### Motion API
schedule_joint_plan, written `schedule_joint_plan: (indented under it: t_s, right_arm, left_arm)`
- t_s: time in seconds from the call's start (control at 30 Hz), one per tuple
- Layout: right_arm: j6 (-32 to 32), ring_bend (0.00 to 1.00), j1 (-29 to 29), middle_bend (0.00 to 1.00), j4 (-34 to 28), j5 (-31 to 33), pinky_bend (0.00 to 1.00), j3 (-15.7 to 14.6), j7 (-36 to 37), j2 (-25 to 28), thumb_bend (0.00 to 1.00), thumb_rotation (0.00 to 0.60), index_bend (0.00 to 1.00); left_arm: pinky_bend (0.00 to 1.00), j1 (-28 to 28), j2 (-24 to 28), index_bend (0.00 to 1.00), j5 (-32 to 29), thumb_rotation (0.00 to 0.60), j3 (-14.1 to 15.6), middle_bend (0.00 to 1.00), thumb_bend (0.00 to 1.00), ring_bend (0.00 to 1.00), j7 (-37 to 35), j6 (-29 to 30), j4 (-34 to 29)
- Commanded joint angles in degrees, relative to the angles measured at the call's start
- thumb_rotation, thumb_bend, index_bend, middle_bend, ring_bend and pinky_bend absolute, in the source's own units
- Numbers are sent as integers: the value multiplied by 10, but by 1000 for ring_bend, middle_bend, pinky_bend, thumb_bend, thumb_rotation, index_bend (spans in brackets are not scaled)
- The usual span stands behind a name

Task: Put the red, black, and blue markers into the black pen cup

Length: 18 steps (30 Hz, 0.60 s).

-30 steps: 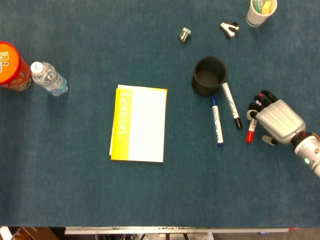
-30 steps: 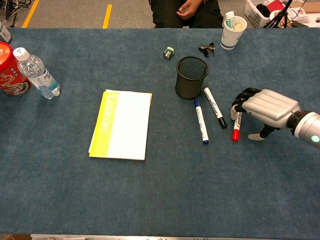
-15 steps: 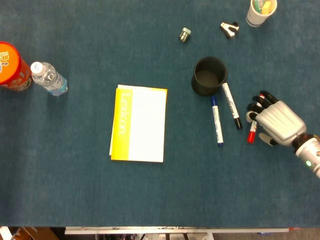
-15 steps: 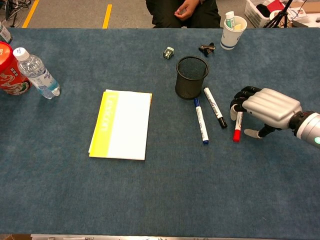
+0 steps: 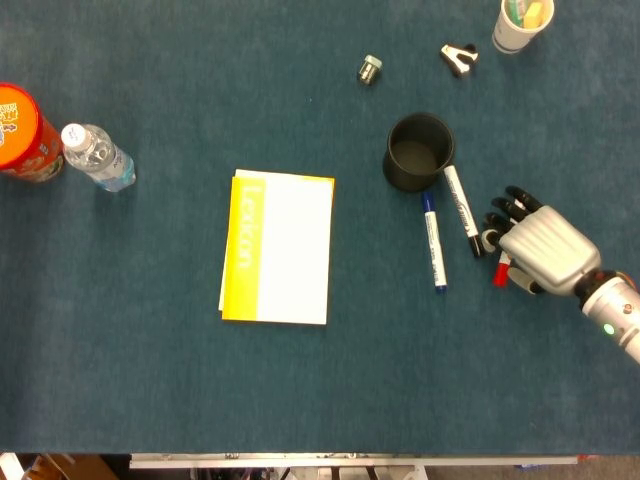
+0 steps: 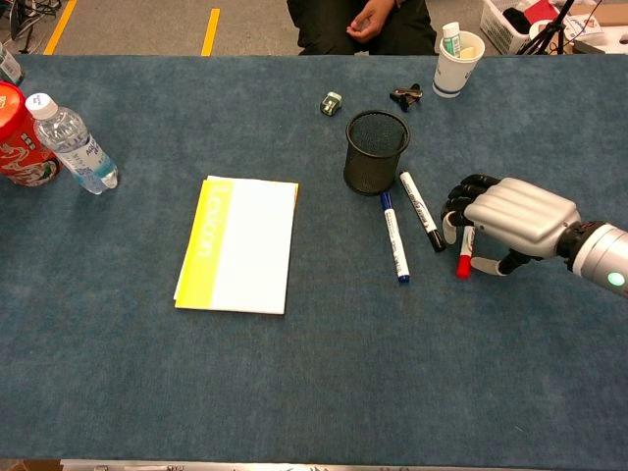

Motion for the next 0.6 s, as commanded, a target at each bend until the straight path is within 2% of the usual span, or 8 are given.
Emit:
schedule_joint_plan:
  t_s: [0.03,0.6]
  right_arm:
    - [2,131,-1,268,-4,-2,95,-3,-3,5,273,600,431]
    - [-12,131,2,268,-2,4,95,-11,-27,1,296,600,448]
  left_arm:
    - [201,-1,-1,173,0,600,-1,210,482,200,-1,-1,2]
    - [201,5,-1,174,0,600,0,210,482,200,-10,3,8]
